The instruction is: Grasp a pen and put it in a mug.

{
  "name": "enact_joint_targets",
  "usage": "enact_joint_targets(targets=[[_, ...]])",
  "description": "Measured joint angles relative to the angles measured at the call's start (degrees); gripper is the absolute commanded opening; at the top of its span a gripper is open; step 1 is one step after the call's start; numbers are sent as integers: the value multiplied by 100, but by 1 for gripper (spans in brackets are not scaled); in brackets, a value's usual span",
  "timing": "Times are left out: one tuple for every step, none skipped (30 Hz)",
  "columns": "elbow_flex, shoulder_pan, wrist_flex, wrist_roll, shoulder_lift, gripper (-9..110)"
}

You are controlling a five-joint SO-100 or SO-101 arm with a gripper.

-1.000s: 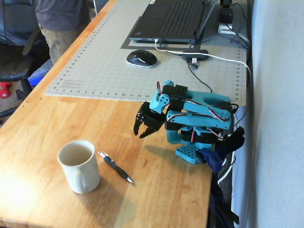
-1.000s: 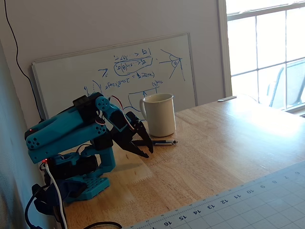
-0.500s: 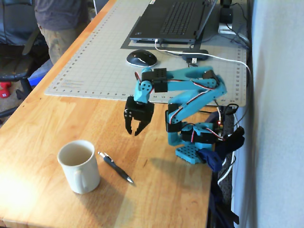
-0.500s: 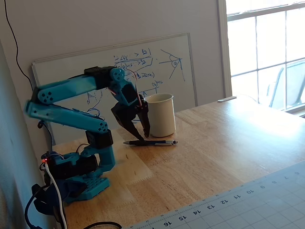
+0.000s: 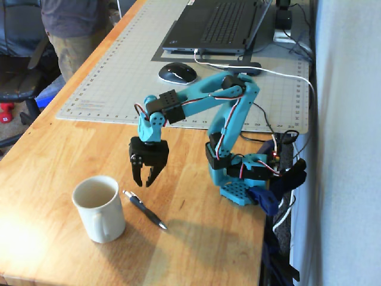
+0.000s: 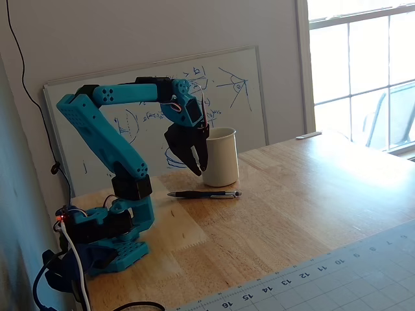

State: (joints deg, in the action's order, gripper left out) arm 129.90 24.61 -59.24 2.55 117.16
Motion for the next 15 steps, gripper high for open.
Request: enact_joint_targets(targets=[[0,88,35,0,-26,4],[-9,158,62,9,-44,4],[-9,237,62,53,-44,4],[-9,308,70,105,-70,4],[-9,369,70,211,-97,4],[-9,422,70,352,-114,4],[-9,483,70,510,-132,4],[-9,545,70,677,-132,4],[-9,580,70,888,-132,4],[-9,615,70,1090,-132,5],[-9,633,70,1310,-132,5],[-9,642,79,1538,-132,5],[-9,650,97,1811,-132,5],[-9,650,105,2065,-132,5],[-9,650,105,2338,-132,5]])
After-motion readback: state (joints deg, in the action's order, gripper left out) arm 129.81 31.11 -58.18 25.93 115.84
